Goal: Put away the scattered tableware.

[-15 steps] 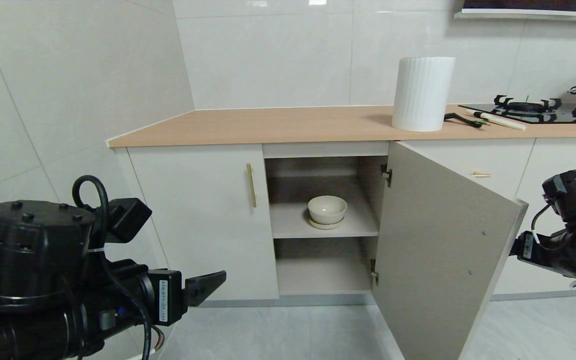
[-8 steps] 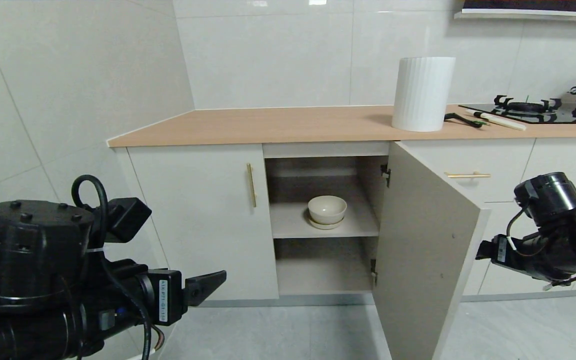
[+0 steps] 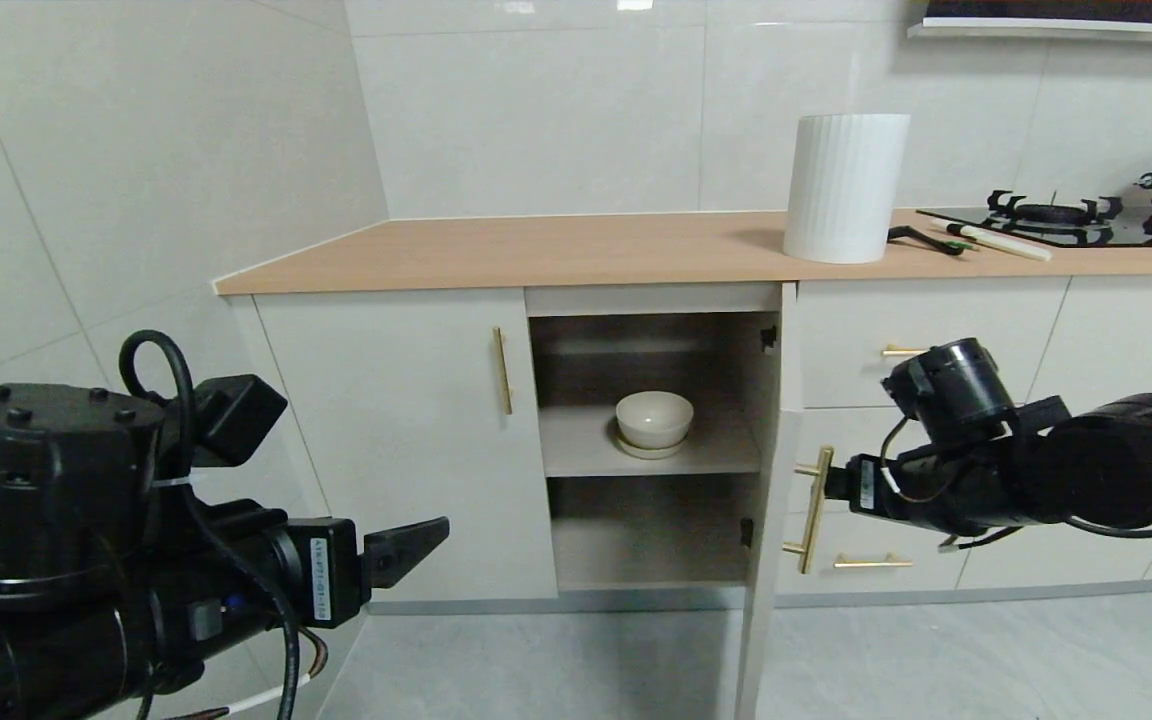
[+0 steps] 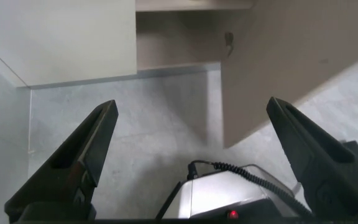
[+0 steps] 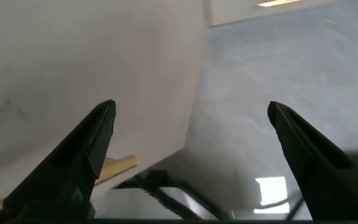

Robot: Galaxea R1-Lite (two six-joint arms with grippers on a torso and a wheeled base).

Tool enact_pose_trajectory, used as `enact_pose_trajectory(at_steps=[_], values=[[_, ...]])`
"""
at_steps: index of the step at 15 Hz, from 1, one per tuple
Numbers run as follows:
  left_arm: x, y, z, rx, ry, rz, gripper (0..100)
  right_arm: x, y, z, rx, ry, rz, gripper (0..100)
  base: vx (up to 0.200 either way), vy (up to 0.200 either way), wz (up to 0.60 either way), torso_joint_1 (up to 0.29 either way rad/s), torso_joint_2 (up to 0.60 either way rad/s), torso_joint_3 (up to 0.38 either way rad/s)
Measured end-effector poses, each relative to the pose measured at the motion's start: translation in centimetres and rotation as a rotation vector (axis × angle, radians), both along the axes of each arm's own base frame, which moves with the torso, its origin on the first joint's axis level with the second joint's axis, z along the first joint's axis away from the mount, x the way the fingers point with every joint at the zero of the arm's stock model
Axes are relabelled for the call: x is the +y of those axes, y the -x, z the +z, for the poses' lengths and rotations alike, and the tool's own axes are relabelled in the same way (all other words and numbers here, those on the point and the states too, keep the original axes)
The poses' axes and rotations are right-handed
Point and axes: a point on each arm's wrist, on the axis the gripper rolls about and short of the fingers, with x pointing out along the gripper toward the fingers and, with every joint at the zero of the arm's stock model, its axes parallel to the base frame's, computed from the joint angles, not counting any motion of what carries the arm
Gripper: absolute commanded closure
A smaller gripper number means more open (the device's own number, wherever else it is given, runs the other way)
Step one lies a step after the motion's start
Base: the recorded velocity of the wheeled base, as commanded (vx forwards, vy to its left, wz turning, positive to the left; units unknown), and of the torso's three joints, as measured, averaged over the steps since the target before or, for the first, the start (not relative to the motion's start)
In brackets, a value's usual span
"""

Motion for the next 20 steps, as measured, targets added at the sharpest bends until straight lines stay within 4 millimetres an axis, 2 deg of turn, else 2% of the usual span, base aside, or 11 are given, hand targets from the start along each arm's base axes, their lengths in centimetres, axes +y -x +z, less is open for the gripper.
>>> enact_pose_trajectory(at_steps=[4,9,13,20], values=[[0.1,0.1,0.1,-0.004,0.0,-0.001,0,4.2,-2.1,-1.2,-0.006,-0.011,0.084,0,0.0,0.0,0.0,0.0,0.0,0.0],[0.1,0.1,0.0,-0.002,-0.004,-0.001,0,6.7,-4.3,-2.5,-0.079,-0.117,0.115,0,0.0,0.0,0.0,0.0,0.0,0.0],[0.0,0.0,-0.1,0.002,-0.007,-0.001,0,7.3,-5.1,-4.3,-0.056,-0.167,0.098,0,0.0,0.0,0.0,0.0,0.0,0.0],[0.0,-0.1,-0.2,0.005,-0.011,0.001,0,8.2,-6.5,-5.3,-0.042,-0.249,0.038,0,0.0,0.0,0.0,0.0,0.0,0.0]])
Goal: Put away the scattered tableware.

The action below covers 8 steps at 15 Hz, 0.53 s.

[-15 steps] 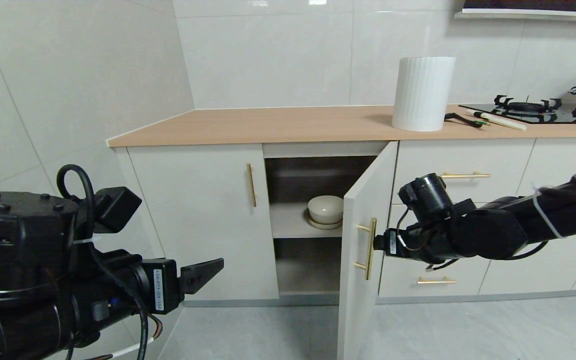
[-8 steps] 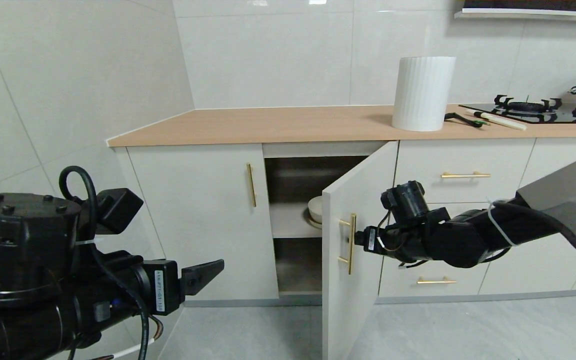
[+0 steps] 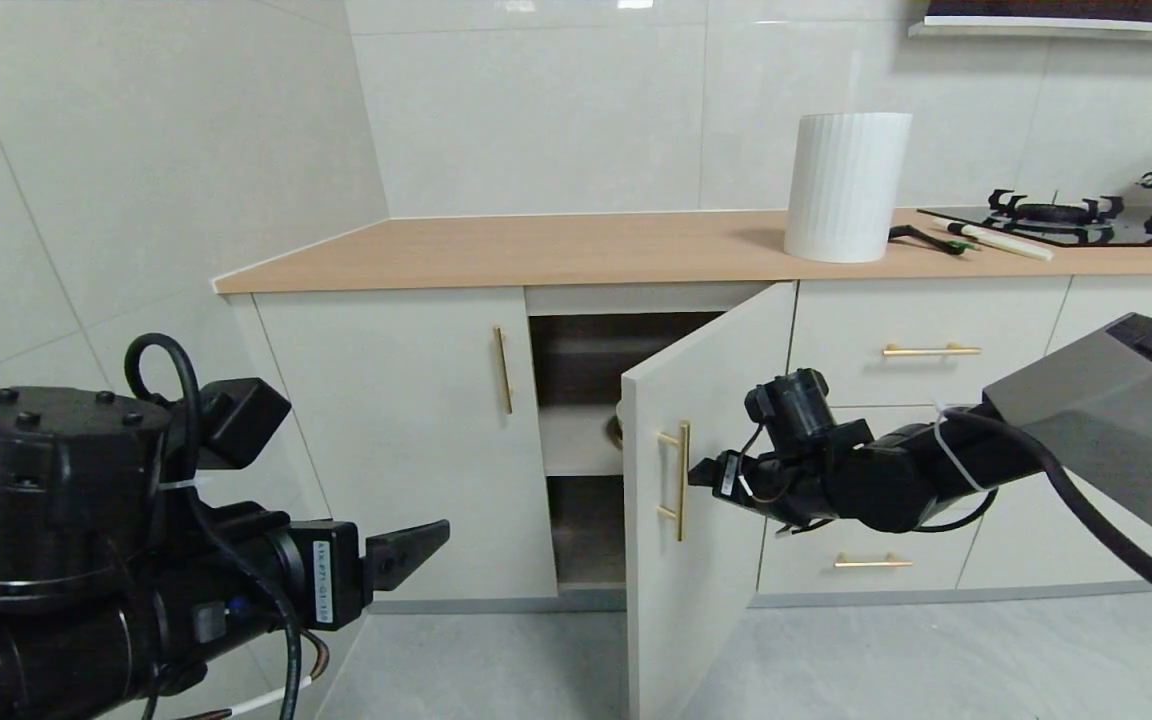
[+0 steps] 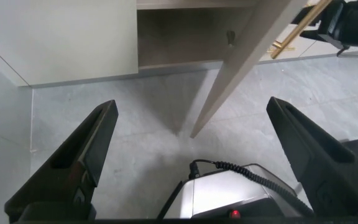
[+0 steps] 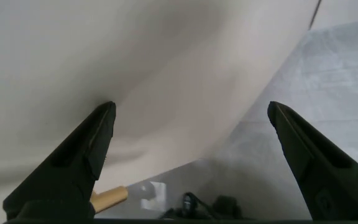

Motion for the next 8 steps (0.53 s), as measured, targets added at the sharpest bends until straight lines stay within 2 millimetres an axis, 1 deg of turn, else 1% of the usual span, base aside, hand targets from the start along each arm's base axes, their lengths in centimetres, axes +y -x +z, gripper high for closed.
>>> enact_pose_trajectory(at_steps=[3,8], values=[[-0.02,-0.04,-0.1,0.004,-0.003,0.002,0,0.22,-0.37,-0.39,0.003,-0.008,-0.007,0,0.0,0.0,0.0,0.0,0.0,0.0],[-0.04,-0.07,-0.09,0.005,0.0,0.002,0,0.65,-1.13,-0.39,0.0,-0.061,-0.047,0,0.2,0.0,0.0,-0.001,0.0,0.003]])
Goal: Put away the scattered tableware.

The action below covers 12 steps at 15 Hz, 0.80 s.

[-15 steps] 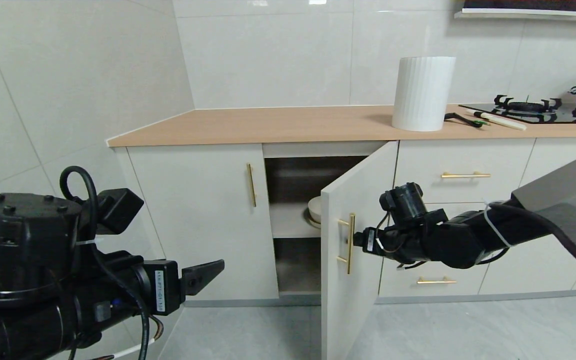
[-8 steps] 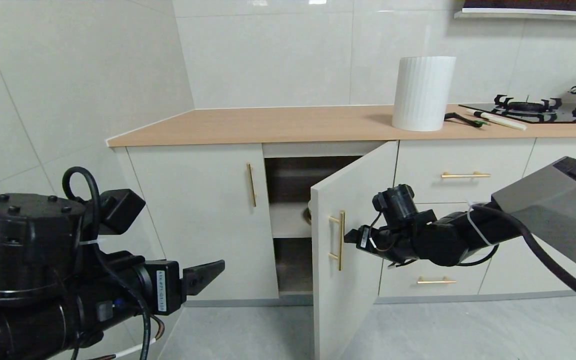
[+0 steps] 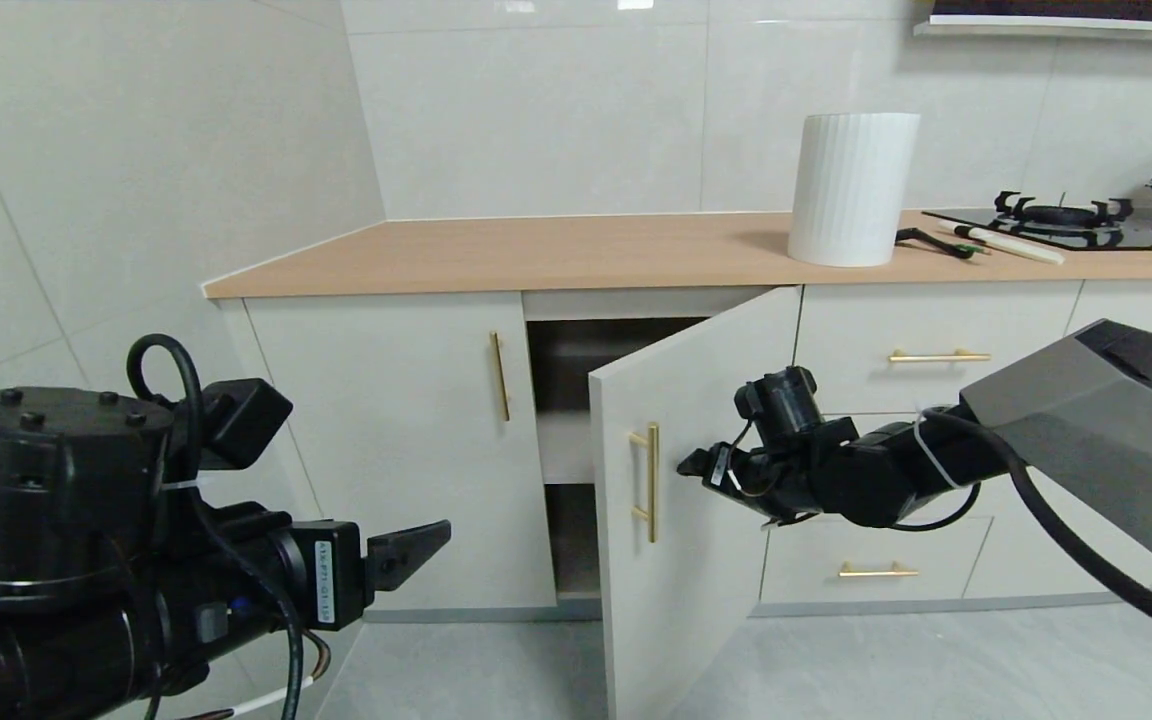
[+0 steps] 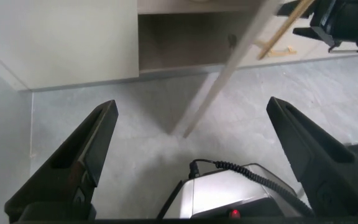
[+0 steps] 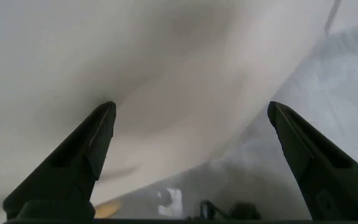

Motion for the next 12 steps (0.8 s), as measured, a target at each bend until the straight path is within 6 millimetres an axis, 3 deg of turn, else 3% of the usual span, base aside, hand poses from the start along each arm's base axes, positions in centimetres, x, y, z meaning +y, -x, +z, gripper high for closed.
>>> enact_pose_trajectory(at_steps=[4,12], values=[[0.0,0.0,0.0,0.0,0.0,0.0,0,0.3,-0.2,-0.2,0.013,-0.03,-0.023,0,0.2,0.0,0.0,0.005,0.0,0.002],[0.0,0.0,0.0,0.001,0.0,0.001,0,0.8,-2.9,0.7,-0.036,-0.176,-0.166,0,0.0,0.0,0.0,0.0,0.0,0.0]])
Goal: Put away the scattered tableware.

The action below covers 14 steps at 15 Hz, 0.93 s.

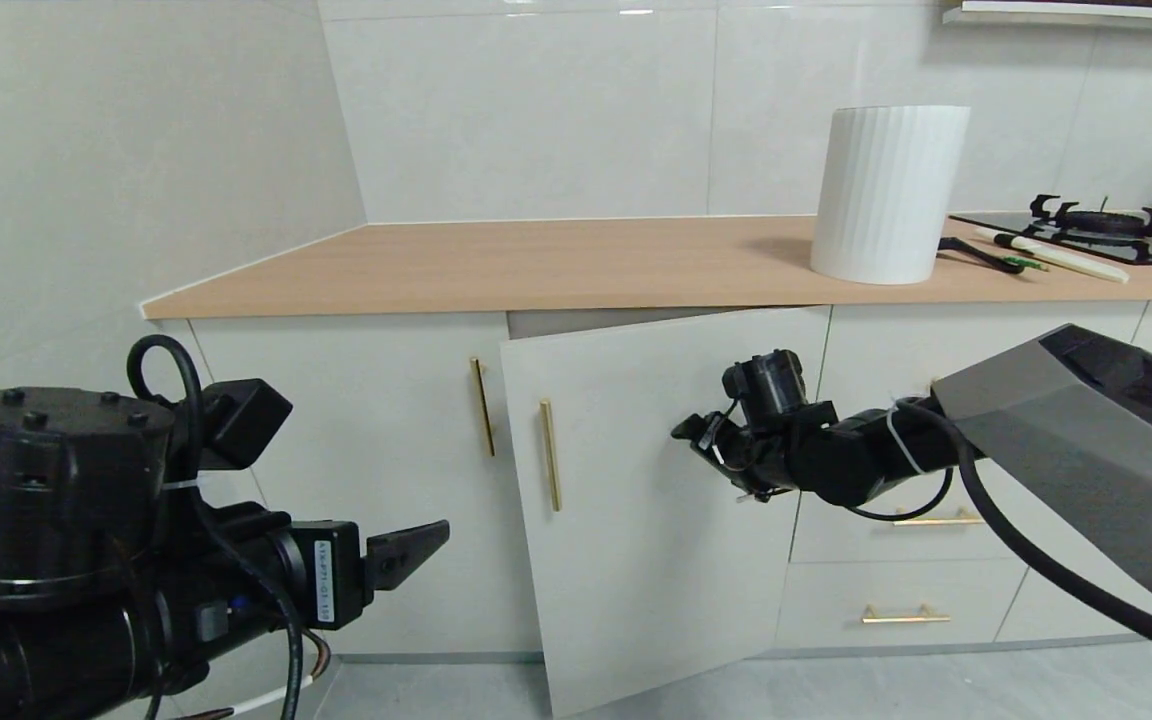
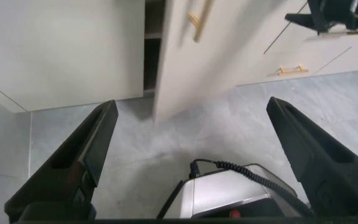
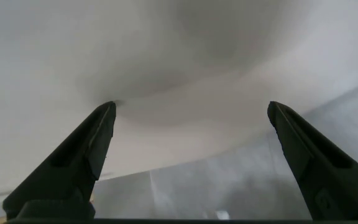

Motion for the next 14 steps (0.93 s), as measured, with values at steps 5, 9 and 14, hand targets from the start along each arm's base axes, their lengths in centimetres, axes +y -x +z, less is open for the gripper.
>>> enact_pose_trajectory(at_steps=[5,9,14], values=[[0.0,0.0,0.0,0.001,0.0,-0.001,0,-1.4,-2.3,-0.4,-0.027,-0.025,-0.128,0,0.0,0.0,0.0,0.0,0.0,0.0],[0.0,0.0,-0.1,0.004,-0.002,-0.001,0,-2.3,-3.4,-0.8,-0.045,-0.014,-0.192,0,0.0,0.0,0.0,0.0,0.0,0.0],[-0.1,-0.1,-0.1,0.006,-0.004,-0.001,0,-2.5,-3.7,-0.9,-0.048,-0.019,-0.204,0,0.0,0.0,0.0,0.0,0.0,0.0]])
